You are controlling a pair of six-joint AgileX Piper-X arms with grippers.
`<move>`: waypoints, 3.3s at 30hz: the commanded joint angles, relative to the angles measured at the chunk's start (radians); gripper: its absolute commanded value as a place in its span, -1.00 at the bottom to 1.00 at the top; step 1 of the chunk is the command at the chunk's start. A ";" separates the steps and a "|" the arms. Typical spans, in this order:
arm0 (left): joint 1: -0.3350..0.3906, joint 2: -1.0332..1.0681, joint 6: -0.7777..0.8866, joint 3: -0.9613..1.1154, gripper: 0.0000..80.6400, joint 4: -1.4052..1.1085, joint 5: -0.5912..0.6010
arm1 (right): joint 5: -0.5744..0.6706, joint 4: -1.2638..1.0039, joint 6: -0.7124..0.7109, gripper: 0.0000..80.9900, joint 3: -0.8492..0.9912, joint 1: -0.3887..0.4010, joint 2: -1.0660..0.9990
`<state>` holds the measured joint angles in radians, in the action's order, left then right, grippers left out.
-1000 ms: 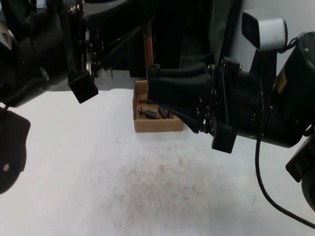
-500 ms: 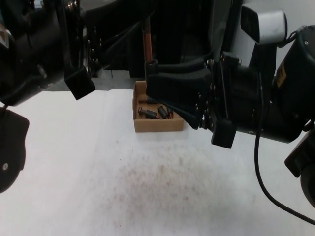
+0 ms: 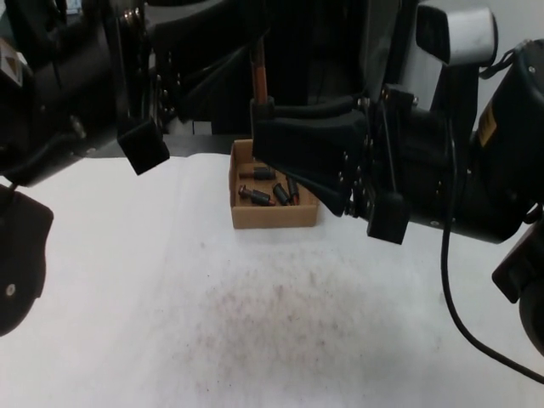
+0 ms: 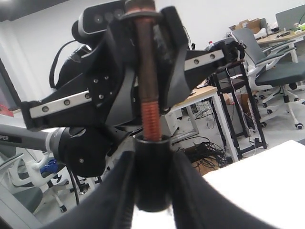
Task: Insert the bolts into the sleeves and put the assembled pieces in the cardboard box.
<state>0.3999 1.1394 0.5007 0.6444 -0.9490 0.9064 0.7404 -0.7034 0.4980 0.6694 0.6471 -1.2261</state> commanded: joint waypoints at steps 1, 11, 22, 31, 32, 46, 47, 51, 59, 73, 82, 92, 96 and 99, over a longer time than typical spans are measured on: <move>0.001 -0.004 0.000 0.005 -0.99 -0.005 -0.009 | -0.008 -0.017 0.008 -0.98 0.013 -0.006 0.006; 0.001 -0.004 0.001 0.005 -0.99 -0.005 0.060 | -0.008 -0.017 0.008 -0.98 0.013 -0.010 0.006; 0.001 -0.004 0.032 0.005 0.10 -0.005 0.075 | -0.008 -0.017 0.008 -0.98 0.013 -0.010 0.006; 0.001 -0.004 0.049 0.005 0.32 -0.005 0.072 | -0.008 -0.017 0.008 -0.98 0.013 -0.010 0.006; 0.001 -0.004 0.049 0.005 0.32 -0.005 0.069 | -0.008 -0.017 0.008 -0.98 0.013 -0.010 0.006; -0.076 -0.004 0.008 0.005 -0.99 0.032 -0.174 | -0.362 0.335 -0.073 -0.98 0.111 -0.045 0.006; -0.086 -0.004 0.008 0.005 -0.99 0.055 -0.174 | -0.405 0.465 -0.118 -0.98 0.152 -0.059 -0.002; -0.110 -0.004 -0.019 0.005 -0.99 0.243 -0.191 | -0.475 0.898 -0.194 -0.98 0.347 -0.139 -0.101; -0.110 -0.024 -0.207 0.005 -0.99 0.869 -0.470 | -0.472 1.065 -0.208 -0.98 0.705 -0.192 -0.445; -0.110 -0.093 -0.352 0.005 -0.99 1.266 -0.539 | -0.577 1.277 -0.238 -0.98 1.211 -0.192 -0.932; -0.110 -0.095 -0.352 0.005 -0.99 1.283 -0.539 | -0.636 1.311 -0.259 -0.98 1.296 -0.209 -1.042; -0.110 -0.095 -0.352 0.005 -0.99 1.283 -0.539 | -0.636 1.305 -0.267 -0.67 1.296 -0.220 -1.046; -0.110 -0.095 -0.352 0.005 -0.99 1.283 -0.539 | -0.629 1.305 -0.269 -0.01 1.296 -0.220 -1.046; -0.110 -0.095 -0.352 0.005 -0.99 1.283 -0.539 | -0.629 1.331 -0.266 0.08 1.305 -0.220 -1.046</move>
<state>0.2914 1.0561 0.1526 0.6444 0.3366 0.3762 0.1115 0.6256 0.2366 1.9621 0.4314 -2.2843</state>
